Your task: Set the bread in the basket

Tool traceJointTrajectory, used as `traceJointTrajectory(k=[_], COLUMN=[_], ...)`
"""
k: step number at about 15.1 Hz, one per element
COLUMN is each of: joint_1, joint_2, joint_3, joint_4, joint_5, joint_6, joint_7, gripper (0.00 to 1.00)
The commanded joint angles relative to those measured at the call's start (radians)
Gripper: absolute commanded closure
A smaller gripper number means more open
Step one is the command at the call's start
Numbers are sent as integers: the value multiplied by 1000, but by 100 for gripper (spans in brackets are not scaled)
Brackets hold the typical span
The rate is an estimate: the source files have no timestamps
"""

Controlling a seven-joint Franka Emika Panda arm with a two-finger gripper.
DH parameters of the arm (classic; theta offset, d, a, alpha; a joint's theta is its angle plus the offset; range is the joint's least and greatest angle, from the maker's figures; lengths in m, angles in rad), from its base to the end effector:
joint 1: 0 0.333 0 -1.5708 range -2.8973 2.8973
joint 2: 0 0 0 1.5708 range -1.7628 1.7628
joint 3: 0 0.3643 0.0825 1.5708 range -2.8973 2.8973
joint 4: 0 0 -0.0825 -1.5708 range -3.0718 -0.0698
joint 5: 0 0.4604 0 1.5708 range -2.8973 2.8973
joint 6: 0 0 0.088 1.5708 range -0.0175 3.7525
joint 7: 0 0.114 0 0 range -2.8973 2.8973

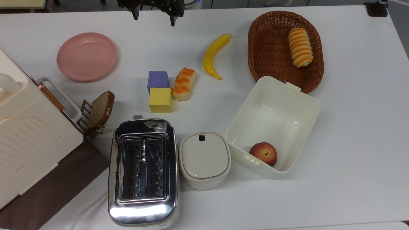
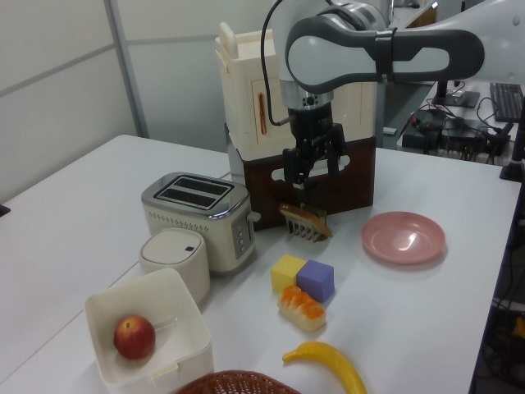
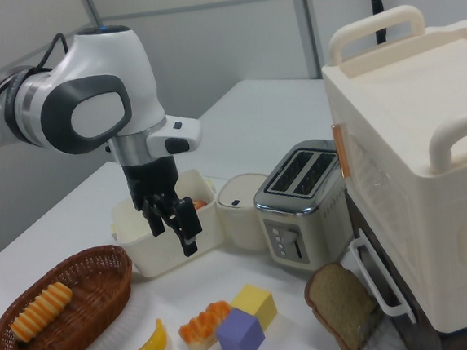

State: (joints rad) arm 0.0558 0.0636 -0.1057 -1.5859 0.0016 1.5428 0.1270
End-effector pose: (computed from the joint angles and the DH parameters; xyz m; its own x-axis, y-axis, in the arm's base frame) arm 0.6455 -0.0300 0.6149 0.9788 -0.1762 -0.1046 -0.1752 -0.9844 0.0185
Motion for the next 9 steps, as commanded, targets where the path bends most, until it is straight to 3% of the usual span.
traceJointTrajectory(k=[1, 9], joint_1=[-2, -4], joint_2=[-27, -25], joint_3=[9, 9], joint_4=[-9, -16], joint_5=[12, -5], joint_6=[-24, -17], joint_7=[5, -1], gripper=[0, 0])
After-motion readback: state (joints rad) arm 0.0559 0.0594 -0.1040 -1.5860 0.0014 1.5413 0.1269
